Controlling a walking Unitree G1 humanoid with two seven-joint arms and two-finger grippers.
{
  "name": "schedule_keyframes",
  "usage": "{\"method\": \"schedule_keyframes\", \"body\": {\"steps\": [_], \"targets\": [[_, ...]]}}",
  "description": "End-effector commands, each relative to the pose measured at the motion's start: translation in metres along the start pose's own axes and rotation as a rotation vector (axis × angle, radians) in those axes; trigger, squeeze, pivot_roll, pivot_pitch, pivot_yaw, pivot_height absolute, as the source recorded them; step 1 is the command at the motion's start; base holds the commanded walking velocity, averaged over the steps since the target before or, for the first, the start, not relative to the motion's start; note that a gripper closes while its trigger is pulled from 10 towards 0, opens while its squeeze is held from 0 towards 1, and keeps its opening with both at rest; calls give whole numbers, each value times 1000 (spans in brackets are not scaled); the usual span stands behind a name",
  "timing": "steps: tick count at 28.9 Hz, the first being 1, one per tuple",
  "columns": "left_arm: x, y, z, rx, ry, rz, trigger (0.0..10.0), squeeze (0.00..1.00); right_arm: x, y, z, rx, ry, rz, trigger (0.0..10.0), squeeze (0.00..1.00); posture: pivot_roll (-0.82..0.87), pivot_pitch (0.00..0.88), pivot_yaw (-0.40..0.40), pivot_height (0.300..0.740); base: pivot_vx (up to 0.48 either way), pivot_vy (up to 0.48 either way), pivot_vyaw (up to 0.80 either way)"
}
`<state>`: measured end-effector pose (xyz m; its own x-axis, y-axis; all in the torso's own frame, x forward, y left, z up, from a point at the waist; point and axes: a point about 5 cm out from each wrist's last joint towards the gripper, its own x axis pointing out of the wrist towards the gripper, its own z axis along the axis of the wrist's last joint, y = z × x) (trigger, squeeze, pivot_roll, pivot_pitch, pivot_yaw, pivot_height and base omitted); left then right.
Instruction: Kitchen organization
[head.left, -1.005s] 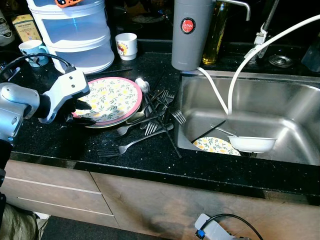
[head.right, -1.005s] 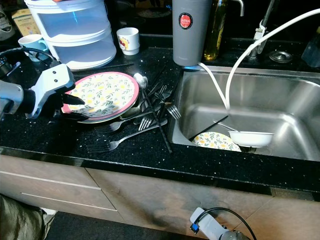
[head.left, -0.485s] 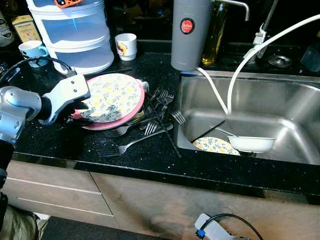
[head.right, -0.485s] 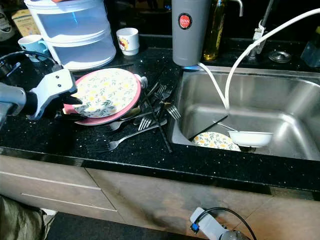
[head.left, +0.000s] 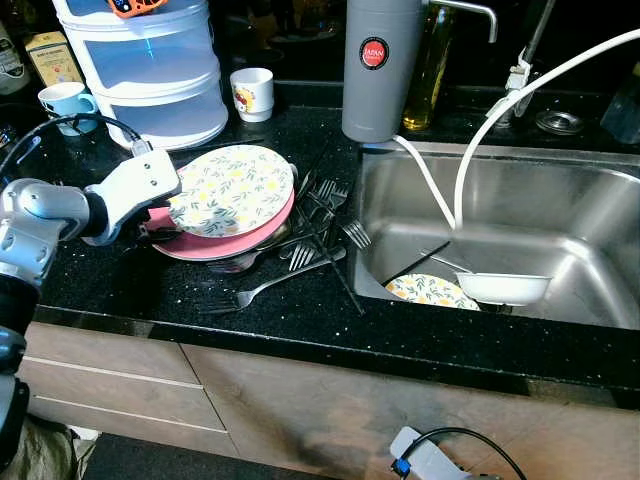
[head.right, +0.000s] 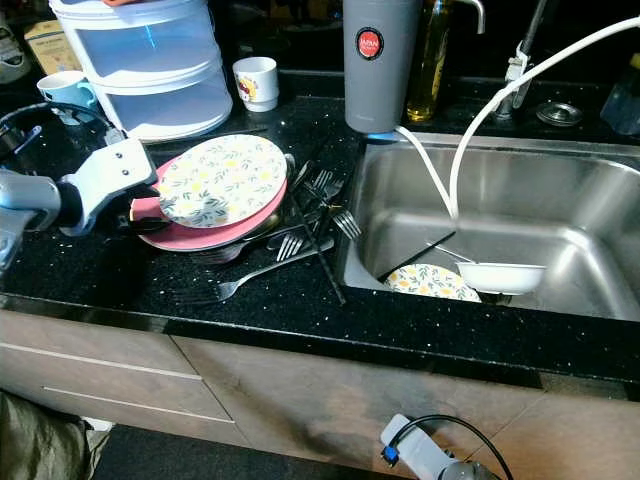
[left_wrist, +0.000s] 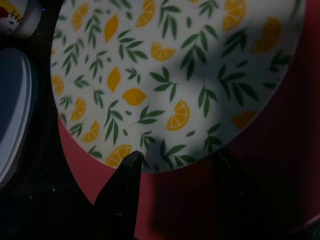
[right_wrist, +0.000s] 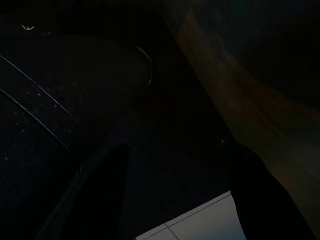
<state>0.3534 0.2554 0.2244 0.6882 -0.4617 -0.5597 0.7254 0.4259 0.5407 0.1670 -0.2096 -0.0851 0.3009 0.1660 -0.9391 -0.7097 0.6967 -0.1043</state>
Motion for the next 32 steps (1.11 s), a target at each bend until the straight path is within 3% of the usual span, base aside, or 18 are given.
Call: {"method": "schedule_keyframes", "body": {"steps": [1, 6, 7, 8, 14, 18, 23, 26, 27, 32], "targets": [[11, -13, -10, -21, 36, -58, 10000, 0, 0, 1, -1, 11, -5, -4, 10000, 0, -4, 35, 24, 740, 0, 0, 0], [18, -18, -11, 7, 23, -56, 10000, 0, 0, 1, -1, 15, -8, -6, 10000, 0, -4, 35, 25, 740, 0, 0, 0], [20, -19, -13, 22, 28, -55, 4078, 0, 0, 1, -1, 16, -8, -6, 10000, 0, -4, 33, 24, 740, 0, 0, 0], [21, -20, -15, 33, 35, -49, 0, 0, 0, 1, -1, 17, -9, -7, 10000, 0, -5, 33, 25, 740, 0, 0, 0], [23, -21, -23, 90, 78, -20, 0, 0, 0, 1, -1, 23, -11, -9, 10000, 0, -5, 33, 25, 740, 0, 0, 0], [25, -22, -33, 198, 149, 55, 0, 0, 0, 1, -1, 30, -14, -9, 10000, 0, -5, 24, 23, 740, 0, 0, 0], [27, -21, -36, 240, 155, 121, 0, 0, 0, 1, -1, 34, -16, -8, 10000, 0, -5, 21, 22, 740, 0, 0, 0], [28, -16, -30, 281, 110, 223, 0, 0, 0, 2, -1, 37, -18, -6, 10000, 0, -4, 17, 20, 740, 0, 0, 0], [25, -6, -18, 275, 42, 318, 0, 0, 0, 2, -1, 37, -18, -5, 10000, 0, -4, 17, 20, 740, 0, 0, 0], [18, 8, 3, 254, -81, 413, 0, 0, 0, 1, -1, 37, -18, -3, 10000, 0, -2, 17, 20, 740, 0, 0, 0]]}}
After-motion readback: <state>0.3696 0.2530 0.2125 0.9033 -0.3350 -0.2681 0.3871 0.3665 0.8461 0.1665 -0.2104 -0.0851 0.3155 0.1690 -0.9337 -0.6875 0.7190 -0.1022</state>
